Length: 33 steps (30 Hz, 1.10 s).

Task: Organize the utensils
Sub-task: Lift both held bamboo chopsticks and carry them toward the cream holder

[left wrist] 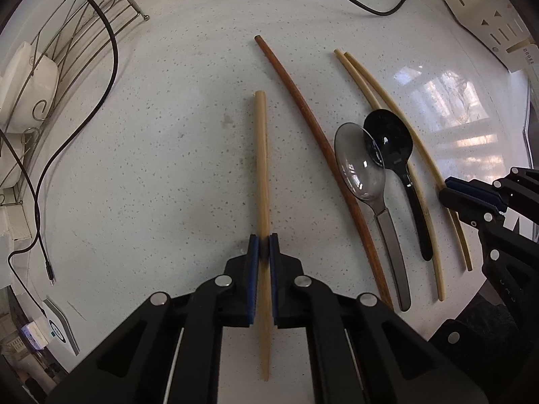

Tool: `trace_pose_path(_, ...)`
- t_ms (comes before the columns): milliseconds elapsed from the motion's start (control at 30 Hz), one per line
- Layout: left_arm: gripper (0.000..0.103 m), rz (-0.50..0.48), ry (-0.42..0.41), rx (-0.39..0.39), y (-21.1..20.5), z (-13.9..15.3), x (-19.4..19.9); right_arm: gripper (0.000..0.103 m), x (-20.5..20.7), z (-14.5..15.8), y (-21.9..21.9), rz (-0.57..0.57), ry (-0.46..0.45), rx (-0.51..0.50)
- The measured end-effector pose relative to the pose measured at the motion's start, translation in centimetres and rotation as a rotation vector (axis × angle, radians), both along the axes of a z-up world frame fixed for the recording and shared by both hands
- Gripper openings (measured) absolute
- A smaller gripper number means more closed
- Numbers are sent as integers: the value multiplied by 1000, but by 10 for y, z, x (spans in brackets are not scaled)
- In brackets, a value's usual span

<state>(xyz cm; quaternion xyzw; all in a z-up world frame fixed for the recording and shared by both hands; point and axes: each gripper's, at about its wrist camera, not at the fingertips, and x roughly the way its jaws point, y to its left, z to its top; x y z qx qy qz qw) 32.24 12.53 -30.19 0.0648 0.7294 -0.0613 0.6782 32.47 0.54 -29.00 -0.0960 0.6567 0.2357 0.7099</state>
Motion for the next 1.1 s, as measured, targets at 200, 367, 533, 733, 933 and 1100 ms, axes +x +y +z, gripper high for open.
trace_pose_path(200, 6, 12, -23, -7, 4, -1, -8, 6, 3, 4, -5, -14, 0, 16)
trace_pose_path(367, 6, 26, -54, -30, 10, 10, -17, 6, 6, 6, -16, -47, 24, 59)
trace_pose_path(533, 6, 53, -93, -49, 23, 25, -23, 6, 7, 12, -26, -81, 30, 91)
trace_pose_path(733, 6, 70, -130, -93, 34, 43, -29, 6, 6, 17, -40, -151, 77, 164)
trace_pose_path(933, 6, 83, -185, -134, 38, 68, -33, 6, 1, 23, -59, -214, 80, 263)
trace_pose_path(1100, 6, 83, -233, -194, 34, 89, -30, 6, -4, 38, -75, -268, 24, 345)
